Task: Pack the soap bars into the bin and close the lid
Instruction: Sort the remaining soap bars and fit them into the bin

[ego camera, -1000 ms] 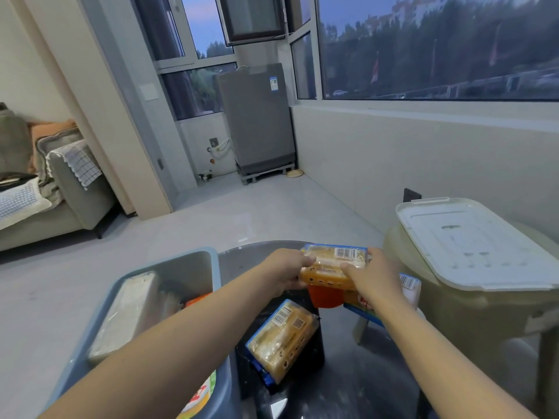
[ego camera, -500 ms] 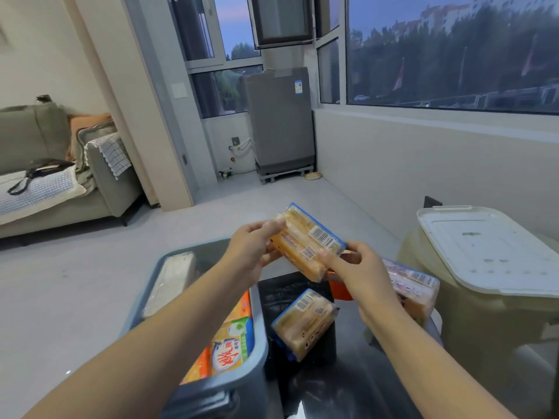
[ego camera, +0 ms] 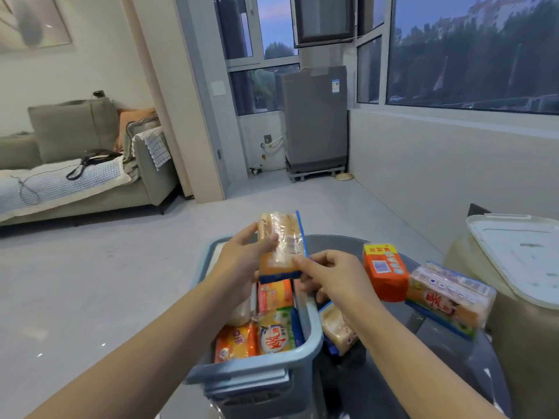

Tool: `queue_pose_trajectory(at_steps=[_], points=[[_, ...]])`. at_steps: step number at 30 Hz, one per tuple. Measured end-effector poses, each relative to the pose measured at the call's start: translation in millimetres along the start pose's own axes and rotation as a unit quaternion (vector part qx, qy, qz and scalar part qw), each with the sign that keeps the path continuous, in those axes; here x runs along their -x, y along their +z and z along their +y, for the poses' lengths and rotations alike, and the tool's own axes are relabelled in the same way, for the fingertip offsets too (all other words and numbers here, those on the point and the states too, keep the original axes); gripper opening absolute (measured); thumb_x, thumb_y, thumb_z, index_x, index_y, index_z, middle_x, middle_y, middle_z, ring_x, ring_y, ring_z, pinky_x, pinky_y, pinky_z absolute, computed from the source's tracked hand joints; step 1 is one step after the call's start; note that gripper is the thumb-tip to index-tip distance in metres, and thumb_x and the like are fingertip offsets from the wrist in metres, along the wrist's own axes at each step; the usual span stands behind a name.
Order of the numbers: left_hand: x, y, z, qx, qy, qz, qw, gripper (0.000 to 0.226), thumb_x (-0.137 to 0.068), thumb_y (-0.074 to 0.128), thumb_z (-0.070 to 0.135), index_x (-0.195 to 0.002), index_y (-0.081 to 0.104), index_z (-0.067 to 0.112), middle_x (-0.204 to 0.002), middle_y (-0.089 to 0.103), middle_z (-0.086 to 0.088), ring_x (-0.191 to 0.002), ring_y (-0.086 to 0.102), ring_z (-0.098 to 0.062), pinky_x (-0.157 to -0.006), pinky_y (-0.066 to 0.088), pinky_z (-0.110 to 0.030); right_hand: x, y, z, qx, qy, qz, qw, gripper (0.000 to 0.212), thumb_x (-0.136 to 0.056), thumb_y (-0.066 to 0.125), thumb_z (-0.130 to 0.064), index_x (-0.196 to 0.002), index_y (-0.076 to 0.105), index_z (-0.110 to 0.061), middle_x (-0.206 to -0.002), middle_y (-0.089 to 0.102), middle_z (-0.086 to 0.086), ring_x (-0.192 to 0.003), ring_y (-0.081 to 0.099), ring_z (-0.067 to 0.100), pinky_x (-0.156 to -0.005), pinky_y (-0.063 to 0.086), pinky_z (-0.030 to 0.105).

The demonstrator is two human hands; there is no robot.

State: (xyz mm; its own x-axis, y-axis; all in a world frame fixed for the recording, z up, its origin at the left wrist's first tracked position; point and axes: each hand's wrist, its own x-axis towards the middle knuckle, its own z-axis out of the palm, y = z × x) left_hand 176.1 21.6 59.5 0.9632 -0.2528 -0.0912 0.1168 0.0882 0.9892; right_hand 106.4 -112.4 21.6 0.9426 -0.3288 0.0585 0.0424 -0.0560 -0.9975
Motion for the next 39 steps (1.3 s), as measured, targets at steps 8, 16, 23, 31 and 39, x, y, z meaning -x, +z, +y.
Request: queue_pose_trajectory(at_steps=[8,16,23,31,39], points=[[-5.3,-16.0,-28.8,-0.086,-0.043,0.097,0.991,0.053,-0.086,0.065,0.01,-0.134,0.049,0.022,-0.116,0.067,-0.013,-0.089,0.071,-0.03,-0.074,0.06,-0.047,-0.2,4.6,14.2,0.101,-0.023,0.015,0.995,0.017,-0.084,0.065,-0.029,-0.1,0.064,-0.027,-0.088,0.064,-0.012,-0.08,0.058,-0.002,-0.058,0.039,0.01],[-21.6,-4.3,-55.4,-0.168,-0.042,0.114,0.978,0.052,-0.095,0.051,0.01,-0.142,0.038,0.027,-0.133,0.058,-0.004,-0.109,0.063,-0.025,-0.069,0.059,-0.03,-36.4,-49.2,53.1,0.431,0.103,-0.001,0.897,0.054,-0.084,0.057,-0.049,-0.13,0.05,-0.021,-0.13,0.055,0.006,-0.114,0.052,0.022,-0.088,0.046,0.034],[-36.4,-6.9,-70.1,-0.153,-0.075,0.099,0.981,0.039,-0.099,0.044,0.016,-0.137,0.047,0.025,-0.116,0.066,0.001,-0.086,0.068,-0.014,-0.048,0.053,-0.019,-52.3,-53.9,88.3,0.539,0.212,-0.097,0.809,0.105,-0.061,0.069,-0.067,-0.139,0.029,-0.008,-0.135,0.049,0.01,-0.119,0.048,0.026,-0.097,0.038,0.036],[-46.2,-4.7,-76.1,-0.225,-0.085,0.066,0.968,0.04,-0.095,0.051,0.017,-0.134,0.045,0.022,-0.123,0.063,-0.002,-0.103,0.065,-0.019,-0.078,0.055,-0.027,-56.8,-57.6,89.2,0.472,0.218,-0.077,0.851,0.101,-0.056,0.077,-0.06,-0.134,0.034,-0.012,-0.129,0.052,0.01,-0.115,0.049,0.027,-0.098,0.042,0.04],[-42.4,-5.5,-67.3,-0.377,-0.06,0.035,0.924,0.073,-0.095,0.051,0.026,-0.152,0.005,0.024,-0.151,0.038,-0.001,-0.128,0.049,-0.021,-0.103,0.044,-0.035,-50.6,-50.2,91.1,0.234,0.19,-0.052,0.952,0.055,-0.066,0.081,-0.014,-0.108,0.046,-0.02,-0.092,0.059,0.0,-0.084,0.064,0.019,-0.059,0.056,0.03]])
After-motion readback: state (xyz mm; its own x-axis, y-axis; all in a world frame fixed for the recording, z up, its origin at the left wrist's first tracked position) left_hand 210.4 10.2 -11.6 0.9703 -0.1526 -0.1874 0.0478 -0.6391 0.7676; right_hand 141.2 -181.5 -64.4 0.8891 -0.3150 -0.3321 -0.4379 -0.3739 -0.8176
